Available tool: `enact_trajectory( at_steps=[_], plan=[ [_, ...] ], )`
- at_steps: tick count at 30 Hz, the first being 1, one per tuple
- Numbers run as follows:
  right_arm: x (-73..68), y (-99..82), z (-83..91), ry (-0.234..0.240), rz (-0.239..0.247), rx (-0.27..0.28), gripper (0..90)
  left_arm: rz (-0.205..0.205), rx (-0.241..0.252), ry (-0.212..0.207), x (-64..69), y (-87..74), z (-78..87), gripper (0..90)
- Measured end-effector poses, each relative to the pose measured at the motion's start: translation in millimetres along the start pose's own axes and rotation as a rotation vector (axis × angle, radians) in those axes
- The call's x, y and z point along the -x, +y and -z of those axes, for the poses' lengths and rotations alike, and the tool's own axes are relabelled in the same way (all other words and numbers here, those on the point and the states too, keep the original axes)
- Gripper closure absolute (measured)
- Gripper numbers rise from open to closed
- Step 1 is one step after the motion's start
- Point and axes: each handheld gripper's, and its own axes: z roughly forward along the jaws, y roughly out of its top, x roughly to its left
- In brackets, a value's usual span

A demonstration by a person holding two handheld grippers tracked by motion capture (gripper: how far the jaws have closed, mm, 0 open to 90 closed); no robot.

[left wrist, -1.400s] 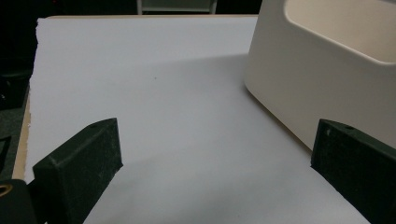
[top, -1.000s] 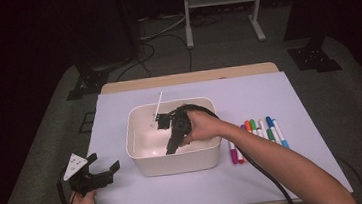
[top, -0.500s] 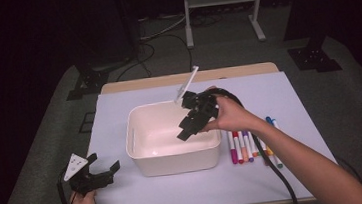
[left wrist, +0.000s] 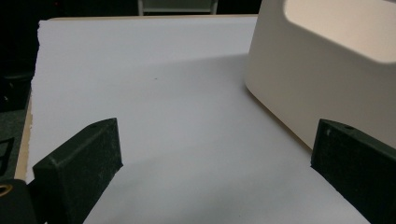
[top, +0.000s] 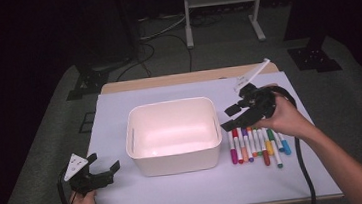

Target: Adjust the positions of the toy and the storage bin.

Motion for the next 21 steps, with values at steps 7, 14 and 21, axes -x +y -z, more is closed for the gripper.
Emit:
enact_trajectory(
  at_steps=[7,14,21],
  plan=[
    [22.1,-48.6,19.2,-0.072,-0.094,0.046,34.8,-0.003,0.000,0.002,0.3,0.0,0.0,0.6],
    [43.7,-97.8,22.2,-0.133,-0.199,0.040,34.8,-0.008,-0.002,0.002,0.9,-0.1,-0.2,0.6],
    [58.8,-138.5,20.0,-0.169,-0.284,0.025,33.6,-0.016,0.000,0.004,1.4,-0.2,0.0,0.5]
  ],
)
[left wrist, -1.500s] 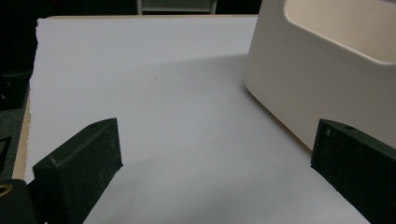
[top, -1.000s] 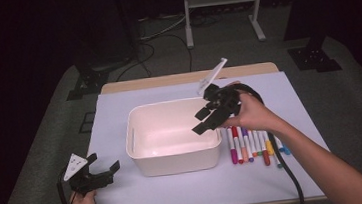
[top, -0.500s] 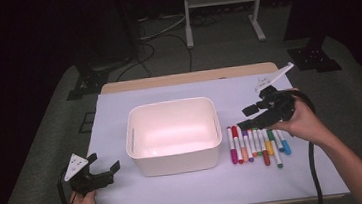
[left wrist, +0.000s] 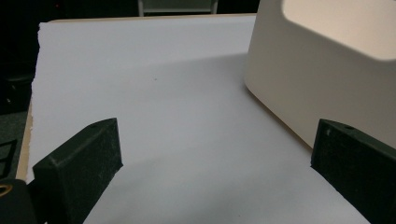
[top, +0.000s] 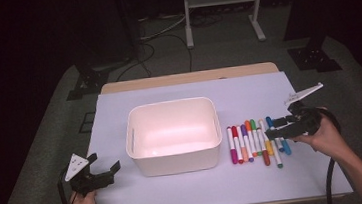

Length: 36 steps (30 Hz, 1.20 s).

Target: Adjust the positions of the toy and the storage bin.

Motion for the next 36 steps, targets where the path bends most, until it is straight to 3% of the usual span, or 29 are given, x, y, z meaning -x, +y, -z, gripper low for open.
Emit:
enact_trajectory(
  at_steps=[8,14,22,31,36],
  plan=[
    [19.7,-30.5,-9.6,-0.042,-0.072,-0.033,33.3,0.003,0.002,-0.001,-0.1,-0.1,0.0,0.6],
    [30.0,-42.8,-15.0,-0.099,-0.094,-0.054,36.2,0.001,0.003,0.001,0.4,-0.1,-0.1,0.6],
    [43.6,-49.3,-22.1,-0.186,-0.155,-0.060,45.3,0.001,0.004,0.000,0.3,-0.1,0.0,0.6],
    [50.3,-46.9,-32.2,-0.259,-0.167,-0.071,54.4,0.002,0.005,-0.002,0.2,-0.1,0.0,0.5],
    [50.3,-47.9,-29.3,-0.295,-0.178,-0.086,62.9,0.002,0.004,-0.002,0.1,-0.1,0.1,0.6]
  ],
)
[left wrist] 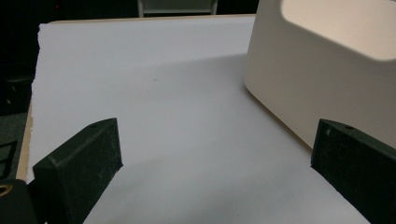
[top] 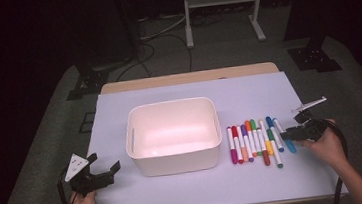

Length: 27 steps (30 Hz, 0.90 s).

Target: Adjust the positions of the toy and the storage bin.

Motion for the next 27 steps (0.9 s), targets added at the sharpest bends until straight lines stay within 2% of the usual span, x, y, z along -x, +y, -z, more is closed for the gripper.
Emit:
enact_trajectory(
  at_steps=[2,6,11,15,19,27],
  plan=[
    [0.3,-1.3,0.3,-0.030,-0.001,-0.014,66.4,-0.001,0.001,0.000,0.2,0.0,-0.1,0.6],
    [0.7,-2.3,0.4,-0.054,-0.013,-0.011,73.9,-0.001,0.002,0.001,0.2,0.0,-0.1,0.5],
    [2.2,-2.4,1.2,-0.054,-0.043,-0.015,75.8,0.000,0.001,0.001,0.1,0.0,-0.1,0.5],
    [4.7,-5.3,5.0,-0.033,-0.069,-0.018,75.9,0.000,-0.001,0.001,-0.1,0.0,-0.1,0.6],
    [4.6,-11.5,13.0,0.008,-0.087,-0.003,76.0,-0.001,-0.003,0.002,-0.2,0.1,-0.1,0.6],
    [-10.6,-9.0,39.8,0.101,-0.061,0.060,75.9,-0.002,-0.001,0.005,0.6,0.0,-0.1,0.6]
  ],
)
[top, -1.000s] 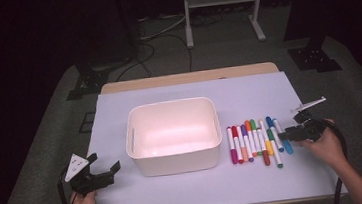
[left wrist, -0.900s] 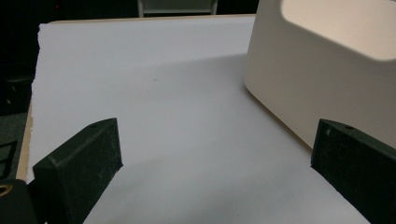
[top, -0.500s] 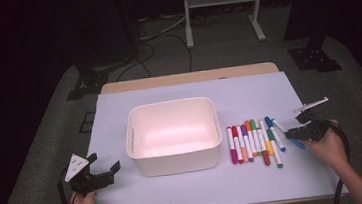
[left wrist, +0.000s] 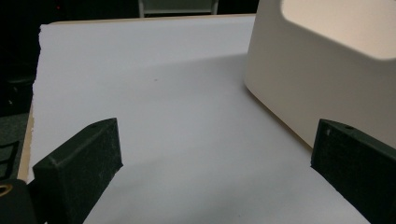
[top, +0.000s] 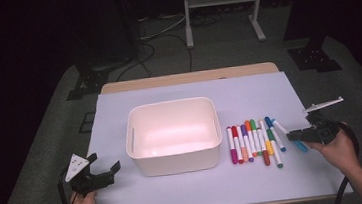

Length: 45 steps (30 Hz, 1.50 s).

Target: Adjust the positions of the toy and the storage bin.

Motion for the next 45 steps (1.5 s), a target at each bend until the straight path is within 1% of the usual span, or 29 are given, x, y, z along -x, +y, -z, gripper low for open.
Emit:
enact_trajectory(
  at_steps=[3,4,7,10,13,16,21,24,28,31,34,35,36,40,45],
  plan=[
    [-11.3,6.3,9.5,0.038,0.027,0.022,75.9,0.001,0.001,-0.001,-0.3,0.0,-0.1,0.6],
    [-16.7,9.6,13.1,0.059,0.032,0.029,76.0,0.001,0.001,-0.001,-0.3,0.0,-0.1,0.6],
    [-28.3,18.2,20.0,0.102,0.059,0.041,75.9,0.001,0.002,-0.001,-0.2,-0.1,-0.1,0.6],
    [-41.9,29.0,26.1,0.131,0.089,0.042,76.0,0.002,0.001,-0.002,-0.3,0.0,-0.1,0.5],
    [-55.8,42.6,32.9,0.179,0.114,0.058,76.0,0.003,0.001,-0.002,-0.4,-0.1,0.0,0.6],
    [-70.2,55.5,40.1,0.186,0.161,0.065,75.9,0.002,0.000,-0.003,-0.5,0.0,0.0,0.5],
    [-102.4,80.1,51.2,0.239,0.248,0.079,75.9,0.001,-0.002,-0.003,-0.7,0.0,0.1,0.6],
    [-118.9,93.4,55.4,0.271,0.289,0.084,75.9,0.000,-0.005,-0.004,-0.7,0.1,0.3,0.6],
    [-145.2,113.9,61.0,0.318,0.351,0.086,75.9,0.001,-0.006,-0.005,-0.8,0.2,0.1,0.6],
    [-161.9,126.3,61.3,0.340,0.391,0.078,75.9,-0.001,-0.006,-0.005,-1.1,0.2,0.1,0.6],
    [-178.8,138.5,59.3,0.372,0.430,0.069,75.9,0.004,-0.004,-0.006,-0.7,0.1,0.0,0.6],
    [-183.9,142.0,58.0,0.389,0.441,0.067,75.9,0.004,-0.004,-0.006,-0.8,0.2,0.0,0.5],
    [-190.5,146.1,56.0,0.404,0.456,0.059,75.9,0.007,-0.004,-0.006,-0.7,0.2,-0.2,0.6],
    [-210.3,157.5,46.0,0.439,0.508,0.033,75.9,0.003,-0.006,-0.007,-1.2,0.3,0.0,0.6],
    [-232.5,168.9,31.1,0.486,0.553,-0.006,75.8,0.006,-0.006,-0.008,-1.2,0.2,-0.2,0.6]
  ],
)
